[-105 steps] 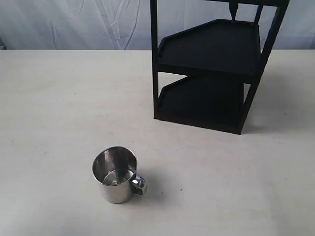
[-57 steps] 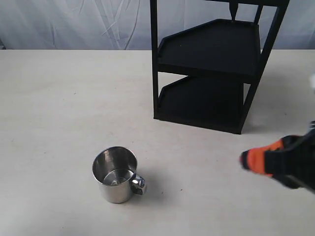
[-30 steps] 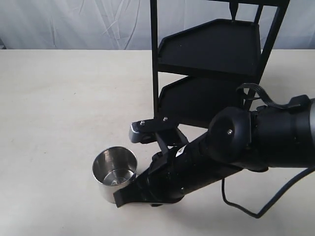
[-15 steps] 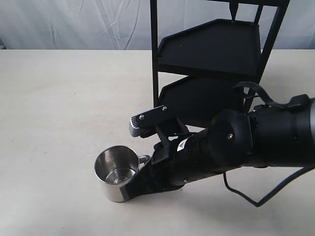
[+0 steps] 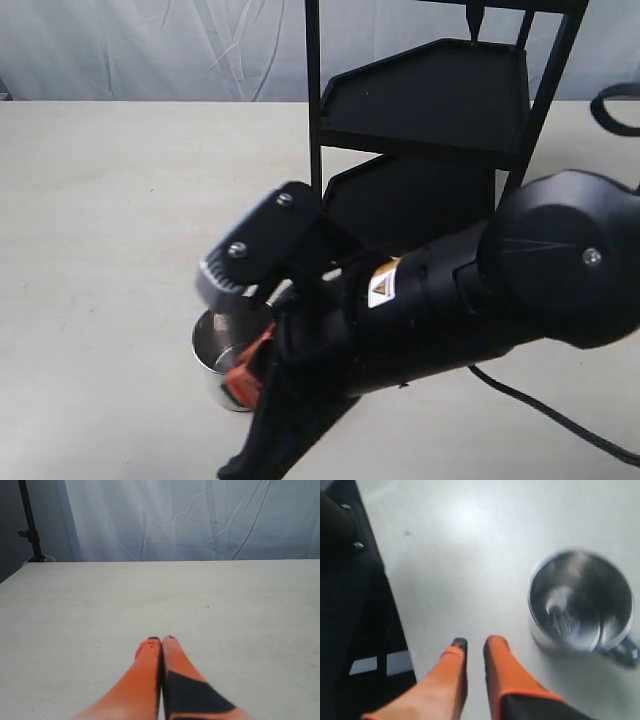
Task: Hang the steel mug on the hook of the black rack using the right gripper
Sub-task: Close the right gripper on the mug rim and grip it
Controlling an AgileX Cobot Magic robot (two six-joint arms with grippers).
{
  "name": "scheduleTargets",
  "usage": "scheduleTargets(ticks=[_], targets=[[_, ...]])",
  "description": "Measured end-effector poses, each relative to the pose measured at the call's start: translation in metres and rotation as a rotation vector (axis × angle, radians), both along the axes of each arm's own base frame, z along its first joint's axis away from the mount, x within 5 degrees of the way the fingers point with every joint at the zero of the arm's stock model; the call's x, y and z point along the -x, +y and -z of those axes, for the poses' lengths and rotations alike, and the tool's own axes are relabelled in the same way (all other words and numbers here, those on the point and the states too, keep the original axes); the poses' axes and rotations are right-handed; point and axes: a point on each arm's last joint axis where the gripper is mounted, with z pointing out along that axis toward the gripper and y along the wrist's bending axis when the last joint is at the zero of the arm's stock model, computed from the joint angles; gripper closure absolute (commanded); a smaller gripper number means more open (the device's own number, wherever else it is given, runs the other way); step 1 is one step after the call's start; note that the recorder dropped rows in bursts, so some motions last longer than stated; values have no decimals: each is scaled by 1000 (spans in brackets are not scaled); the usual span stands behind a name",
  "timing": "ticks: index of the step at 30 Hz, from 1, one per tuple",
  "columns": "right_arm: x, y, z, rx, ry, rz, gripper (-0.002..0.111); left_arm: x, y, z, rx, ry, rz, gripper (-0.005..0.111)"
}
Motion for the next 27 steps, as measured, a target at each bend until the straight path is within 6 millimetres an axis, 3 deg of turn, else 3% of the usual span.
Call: scheduleTargets(ticks=[3, 5, 8, 16, 20, 27], targets=[[7, 19, -21, -42, -119, -94, 55, 0, 0, 0, 0, 0, 0, 107], [5, 31, -25, -41, -158, -129, 54, 0, 0, 0, 0, 0, 0, 107], [-2, 46, -15, 4, -159, -162, 56, 0, 0, 0, 0, 0, 0, 107], [-29, 73, 35, 260, -51, -157, 56, 0, 0, 0, 0, 0, 0, 107], [-43, 79, 38, 362, -49, -80, 56, 0, 0, 0, 0, 0, 0, 107], [-55, 91, 42, 372, -49, -30, 56, 0, 0, 0, 0, 0, 0, 107]])
